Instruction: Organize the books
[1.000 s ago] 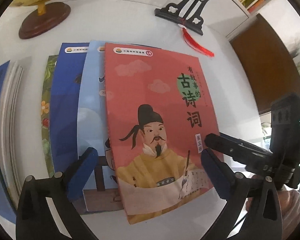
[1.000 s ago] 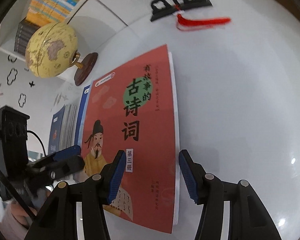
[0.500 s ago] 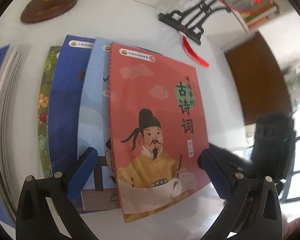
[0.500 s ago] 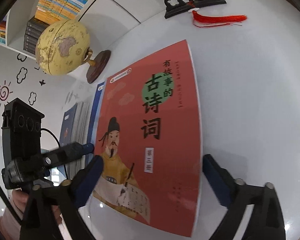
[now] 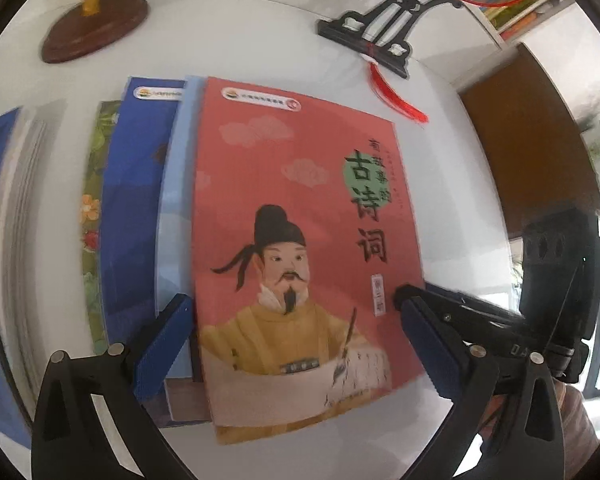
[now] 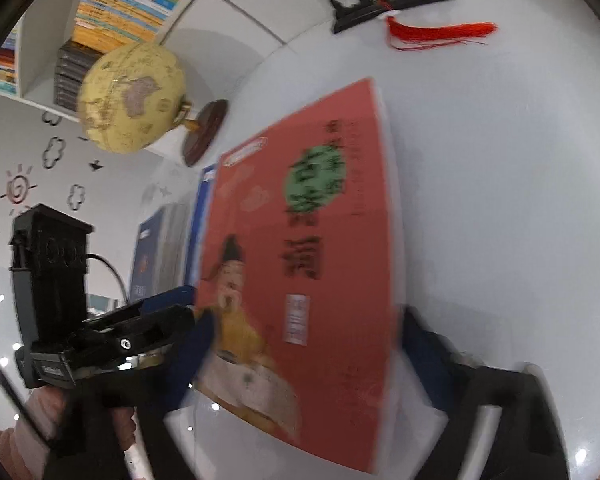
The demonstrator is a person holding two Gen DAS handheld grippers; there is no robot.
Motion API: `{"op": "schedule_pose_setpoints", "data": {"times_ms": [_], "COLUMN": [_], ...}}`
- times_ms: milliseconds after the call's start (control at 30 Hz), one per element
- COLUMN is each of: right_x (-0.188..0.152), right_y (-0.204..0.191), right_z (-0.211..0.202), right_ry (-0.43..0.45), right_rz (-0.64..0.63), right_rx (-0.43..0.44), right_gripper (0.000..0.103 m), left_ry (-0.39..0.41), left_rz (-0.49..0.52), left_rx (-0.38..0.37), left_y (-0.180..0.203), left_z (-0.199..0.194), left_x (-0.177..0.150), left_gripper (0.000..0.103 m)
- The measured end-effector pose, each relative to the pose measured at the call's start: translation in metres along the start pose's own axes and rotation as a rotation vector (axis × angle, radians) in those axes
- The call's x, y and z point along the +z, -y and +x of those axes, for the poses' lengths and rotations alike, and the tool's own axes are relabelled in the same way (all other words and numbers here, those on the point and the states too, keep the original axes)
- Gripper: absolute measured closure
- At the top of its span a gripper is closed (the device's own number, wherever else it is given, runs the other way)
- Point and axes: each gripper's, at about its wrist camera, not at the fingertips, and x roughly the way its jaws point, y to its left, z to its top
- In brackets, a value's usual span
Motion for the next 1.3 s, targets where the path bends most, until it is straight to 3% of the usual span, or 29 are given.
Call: {"op": "schedule_pose_setpoints", "data": {"times_ms": [33,133,233,300,467,600,767,900,967,1033,1133,1233,1300], "right_x": [-0.002,-0.011,-0.022,-0.029,-0.033,-0.033,-0.036,-0.046,-0.052,-0.055,-0.056,-0.054,-0.054], "right_y": [0.005,0.019,0.022,0.019,0.018,0.009,0.003,0.017,0.021,0.021,0.022,0.01,0.005], "right_z": [0.001,-0.003,-0.009,-0.018,-0.043,-0.056,-0.058,-0.053,-0.048,-0.048,-0.053,-0.058,-0.059], "right_ry": [-0.015,0.0,0.006,0.036,0.101,0.122,0.119,0.09,0.075,0.076,0.09,0.095,0.101], "right_rz": [0.021,0.084,0.074,0.049,0.046,-0.004,-0.027,0.012,0.039,0.038,0.056,-0.011,-0.02], "right_rx": [0.0,0.059,0.05,0.026,0.006,-0.016,-0.034,-0.04,-0.029,-0.037,-0.017,-0.034,-0.029], "right_gripper": [0.063,0.073,0.08,0.085,0.091,0.093,0.093,0.093,0.093,0.092,0.092,0.092,0.092], "left_ry": [0.013,0.02,0.005,0.013,0.096,0.126,0.184,0.093,0.09,0.073,0.058,0.071,0.08], "left_rz": [-0.004,-0.002,0.005,0.012,-0.02,-0.016,-0.045,-0.017,0.016,0.04,0.102,0.192,0.214], "left_rx": [0.006,0.021,0.024,0.02,-0.05,-0.082,-0.185,-0.164,-0.095,-0.006,0.073,0.158,0.173], "left_y": [0.001,0.004,0.009,0.011,0.011,0.016,0.021,0.03,0.039,0.042,0.05,0.063,0.065], "left_z": [0.0,0.001,0.001,-0.003,-0.023,-0.029,-0.039,-0.015,-0.011,-0.007,-0.006,-0.01,-0.014], "left_x": [-0.002,-0.007,-0.014,-0.022,-0.048,-0.055,-0.051,-0.046,-0.047,-0.048,-0.051,-0.054,-0.054], "left_gripper": [0.002,0.002,0.005,0.012,0.049,0.053,0.053,0.055,0.077,0.087,0.087,0.087,0.087]}}
